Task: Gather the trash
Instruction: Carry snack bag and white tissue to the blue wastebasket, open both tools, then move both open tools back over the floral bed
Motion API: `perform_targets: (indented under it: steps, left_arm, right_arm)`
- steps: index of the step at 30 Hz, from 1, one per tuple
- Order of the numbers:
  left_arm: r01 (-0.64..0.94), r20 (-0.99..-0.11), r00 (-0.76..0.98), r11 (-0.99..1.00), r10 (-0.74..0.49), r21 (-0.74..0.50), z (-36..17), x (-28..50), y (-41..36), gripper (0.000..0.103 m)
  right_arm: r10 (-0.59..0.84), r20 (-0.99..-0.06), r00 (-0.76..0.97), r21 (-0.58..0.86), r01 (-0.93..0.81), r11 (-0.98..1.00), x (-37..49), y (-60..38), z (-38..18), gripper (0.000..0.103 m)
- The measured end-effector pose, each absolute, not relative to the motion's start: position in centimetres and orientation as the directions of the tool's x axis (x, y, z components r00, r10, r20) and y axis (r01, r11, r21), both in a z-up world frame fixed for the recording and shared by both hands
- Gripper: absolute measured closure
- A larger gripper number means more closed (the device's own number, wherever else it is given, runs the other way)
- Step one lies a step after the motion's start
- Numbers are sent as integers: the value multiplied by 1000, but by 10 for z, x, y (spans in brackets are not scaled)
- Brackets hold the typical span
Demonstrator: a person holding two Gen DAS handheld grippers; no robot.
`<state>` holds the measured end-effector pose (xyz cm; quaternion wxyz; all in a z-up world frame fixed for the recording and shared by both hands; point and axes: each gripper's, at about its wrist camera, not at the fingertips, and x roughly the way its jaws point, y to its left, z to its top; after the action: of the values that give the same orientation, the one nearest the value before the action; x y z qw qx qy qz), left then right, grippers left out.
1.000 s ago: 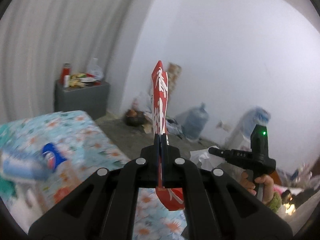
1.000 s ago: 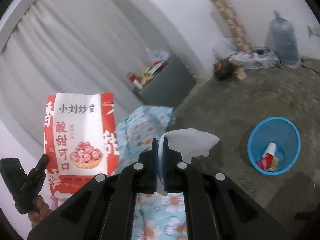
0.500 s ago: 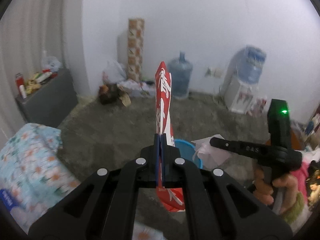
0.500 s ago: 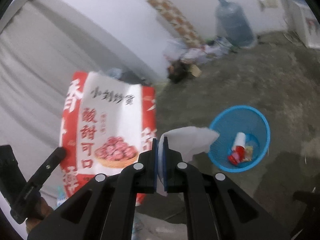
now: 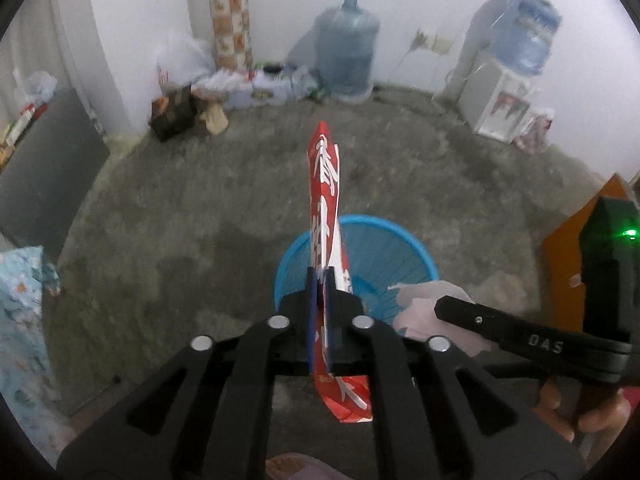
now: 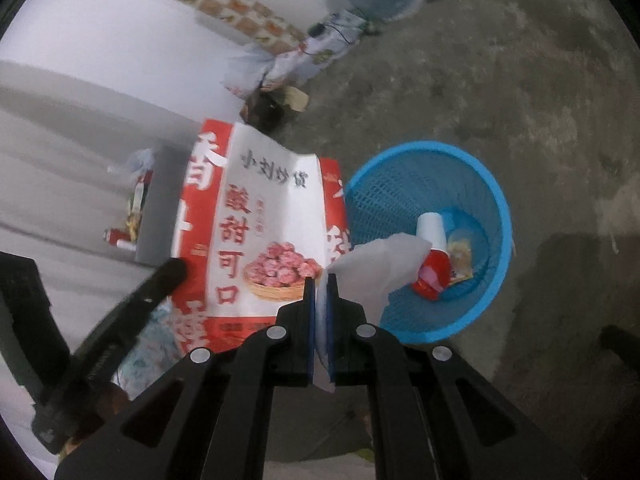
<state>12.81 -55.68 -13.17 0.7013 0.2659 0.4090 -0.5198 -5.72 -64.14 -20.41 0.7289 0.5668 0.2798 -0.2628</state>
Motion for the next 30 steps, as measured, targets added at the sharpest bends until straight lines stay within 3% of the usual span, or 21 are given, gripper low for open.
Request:
perform_targets:
  steps: [1,2,3,6,8,16,23,30]
  left_arm:
    - [943,-855,142,331,-499,-36,-141,132,-564,72]
    - [937,-856,174,350,-487,-9,-152,137,-568,48]
    - [934,-853,185,358,-488,-2,-157,139,-570,44]
    - [924,-864,197,383,-464,5,-164,147,-570,44]
    - [918,-865,200,396,-460,2,-158,148,-568,44]
    - [930,-781,222,368,-584,-11,-62,130,-527,33]
    - [935,-681,226,352,-696,-49,35,108,-452,23]
    - [899,-598,260,415,-759,-136,92,86,-328,20]
  right_arm:
    - [-62,-715,696,674,711,199,-52,-646,-219,87]
    - [-56,-716,696,677,712,187,-50,-650,-230,67]
    - [-49,-719,693,677,715,171,-47,-652,-242,53]
    - [-32,-781,624,616,777,127,-42,-660,-282,53]
    - [-17,-770,638,635,769,72,-48,-658,-293,53]
    - [-70,-738,671,667,742,65,-59,-646,-277,46]
    - [-119,-713,691,674,723,153,-56,-630,-220,43]
    - [-202,-680,705,613,697,372,-50,-585,-123,41]
